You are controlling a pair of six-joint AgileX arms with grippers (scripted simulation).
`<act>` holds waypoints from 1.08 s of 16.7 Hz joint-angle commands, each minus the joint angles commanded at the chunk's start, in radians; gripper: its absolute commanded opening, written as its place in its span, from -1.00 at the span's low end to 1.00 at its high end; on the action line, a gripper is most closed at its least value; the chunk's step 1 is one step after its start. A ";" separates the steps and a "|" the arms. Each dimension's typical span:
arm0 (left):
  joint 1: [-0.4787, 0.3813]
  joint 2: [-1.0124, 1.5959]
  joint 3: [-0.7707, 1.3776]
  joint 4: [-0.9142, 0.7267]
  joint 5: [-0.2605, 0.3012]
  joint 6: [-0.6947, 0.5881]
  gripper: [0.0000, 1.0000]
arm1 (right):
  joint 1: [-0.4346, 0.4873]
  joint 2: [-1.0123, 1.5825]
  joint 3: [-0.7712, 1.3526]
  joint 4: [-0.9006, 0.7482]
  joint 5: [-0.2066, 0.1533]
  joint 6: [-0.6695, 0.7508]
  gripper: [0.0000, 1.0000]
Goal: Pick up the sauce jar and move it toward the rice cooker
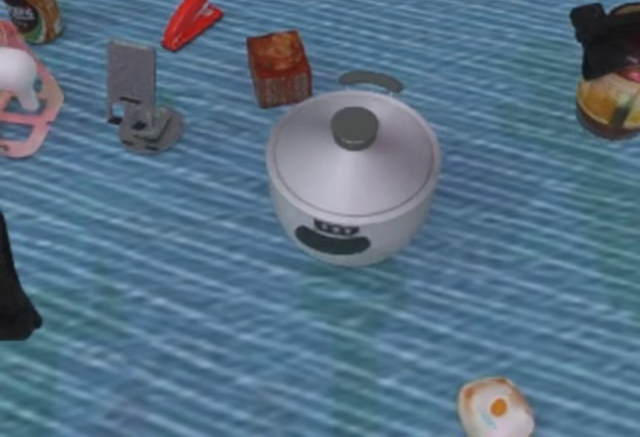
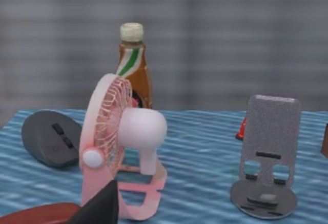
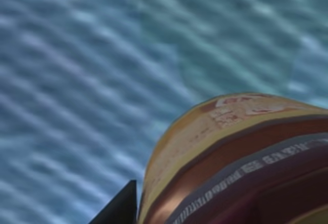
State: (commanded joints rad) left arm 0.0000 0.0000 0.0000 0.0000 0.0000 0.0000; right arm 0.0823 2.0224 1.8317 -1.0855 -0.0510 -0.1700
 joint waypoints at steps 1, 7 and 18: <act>0.000 0.000 0.000 0.000 0.000 0.000 1.00 | 0.022 -0.008 -0.027 0.018 0.013 0.043 -1.00; 0.000 0.000 0.000 0.000 0.000 0.000 1.00 | 0.178 -0.072 -0.231 0.154 0.112 0.391 -1.00; 0.000 0.000 0.000 0.000 0.000 0.000 1.00 | 0.231 -0.067 -0.336 0.262 0.142 0.479 -1.00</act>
State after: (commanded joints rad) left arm 0.0000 0.0000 0.0000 0.0000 0.0000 0.0000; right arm 0.3133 1.9554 1.4956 -0.8240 0.0910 0.3086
